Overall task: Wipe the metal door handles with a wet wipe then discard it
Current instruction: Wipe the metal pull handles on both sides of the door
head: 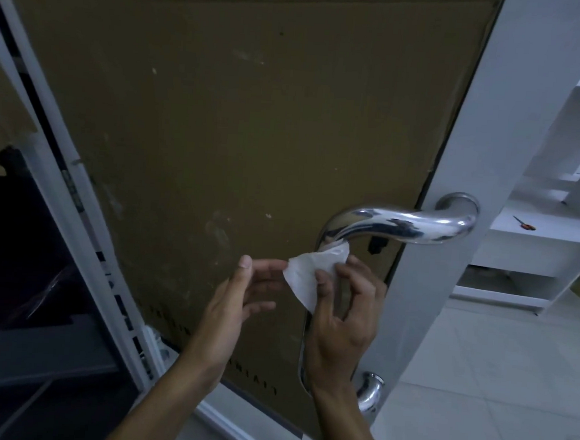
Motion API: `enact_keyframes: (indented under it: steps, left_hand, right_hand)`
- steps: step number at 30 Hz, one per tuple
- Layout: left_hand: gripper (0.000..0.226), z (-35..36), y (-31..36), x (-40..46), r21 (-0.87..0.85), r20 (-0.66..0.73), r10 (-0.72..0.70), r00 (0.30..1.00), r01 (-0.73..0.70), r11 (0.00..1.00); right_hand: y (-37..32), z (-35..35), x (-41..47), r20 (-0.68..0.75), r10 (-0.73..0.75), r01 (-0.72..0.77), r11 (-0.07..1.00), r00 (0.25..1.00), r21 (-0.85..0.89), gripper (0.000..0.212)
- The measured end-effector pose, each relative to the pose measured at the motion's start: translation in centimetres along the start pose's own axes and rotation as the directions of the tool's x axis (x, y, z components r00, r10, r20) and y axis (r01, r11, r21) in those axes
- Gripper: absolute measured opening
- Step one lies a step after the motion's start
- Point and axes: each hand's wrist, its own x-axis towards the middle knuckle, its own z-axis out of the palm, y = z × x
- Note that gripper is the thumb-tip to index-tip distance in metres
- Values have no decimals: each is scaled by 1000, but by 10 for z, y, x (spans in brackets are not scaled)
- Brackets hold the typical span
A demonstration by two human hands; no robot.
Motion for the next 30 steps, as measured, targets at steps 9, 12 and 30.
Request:
enact_keyframes:
  steps: [9,12,30]
  left_hand:
    - [57,-3,-5,4,-8,-39,-5,999,4,1000]
    - [57,-2,-6,5,-6,-24,-6,1000,6,1000]
    - [57,13,-16,7,9,40,-59,997,59,998]
  right_hand:
    - [-14,8,-18,142,165,-162,986,976,-32,44]
    - [-22,6,-5,289,231,-244,970,929,7,53]
    - [1,-35,-20,624,367,-507,860,690,55,74]
